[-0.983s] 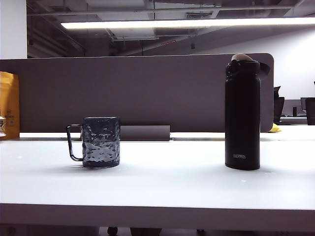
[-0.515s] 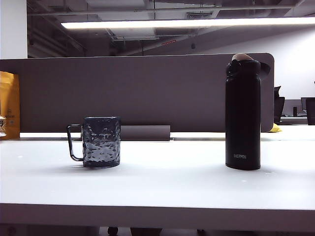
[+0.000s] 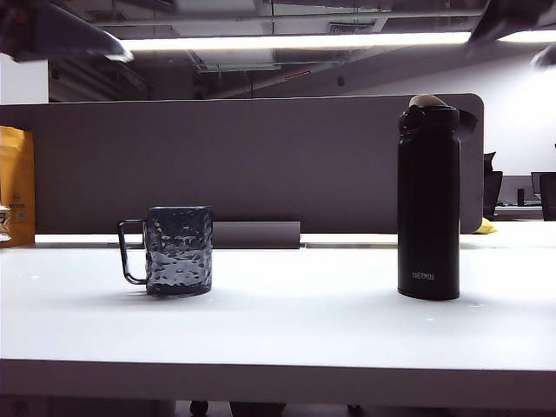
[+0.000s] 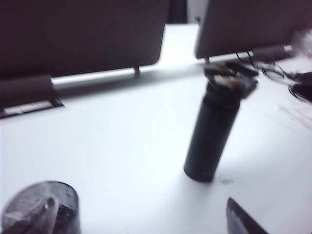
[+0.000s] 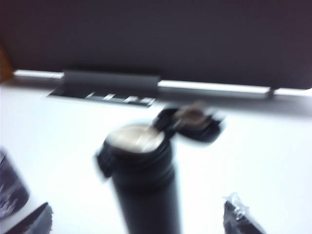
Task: Pick up the black thermos, pour some water into the cup, then place the black thermos back on the table.
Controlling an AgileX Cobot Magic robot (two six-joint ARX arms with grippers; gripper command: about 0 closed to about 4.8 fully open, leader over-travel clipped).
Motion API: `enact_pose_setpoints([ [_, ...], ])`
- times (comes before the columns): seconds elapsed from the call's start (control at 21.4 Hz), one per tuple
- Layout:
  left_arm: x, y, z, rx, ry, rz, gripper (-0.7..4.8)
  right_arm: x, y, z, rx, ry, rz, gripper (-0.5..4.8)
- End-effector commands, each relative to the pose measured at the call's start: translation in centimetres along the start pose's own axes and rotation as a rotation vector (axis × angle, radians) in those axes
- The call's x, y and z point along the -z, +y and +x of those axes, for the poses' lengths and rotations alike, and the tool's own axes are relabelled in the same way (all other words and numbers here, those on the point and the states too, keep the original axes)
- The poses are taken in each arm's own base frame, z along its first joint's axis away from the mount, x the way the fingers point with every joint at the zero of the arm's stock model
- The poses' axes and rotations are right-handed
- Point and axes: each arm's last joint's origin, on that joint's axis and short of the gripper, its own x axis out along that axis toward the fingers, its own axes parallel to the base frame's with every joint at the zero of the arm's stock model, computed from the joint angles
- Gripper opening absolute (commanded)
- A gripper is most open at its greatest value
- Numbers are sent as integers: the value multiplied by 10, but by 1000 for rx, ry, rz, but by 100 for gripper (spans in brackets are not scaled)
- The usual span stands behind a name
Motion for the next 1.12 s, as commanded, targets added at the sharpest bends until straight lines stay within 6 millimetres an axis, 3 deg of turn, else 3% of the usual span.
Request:
enact_pose_setpoints([
  [0.05, 4, 1, 9, -14, 18, 4, 479, 17, 7, 5, -13, -57, -7, 479],
  [0.42, 14, 5, 23, -18, 55, -4, 479, 57, 5, 33, -4, 29, -12, 479],
  [0.75, 16, 5, 25, -22, 69, -7, 479, 87, 3, 68, 3, -21, -14, 479],
  [1.12, 17, 5, 25, -22, 71, -7, 479, 118, -1, 95, 41, -108, -13, 479],
])
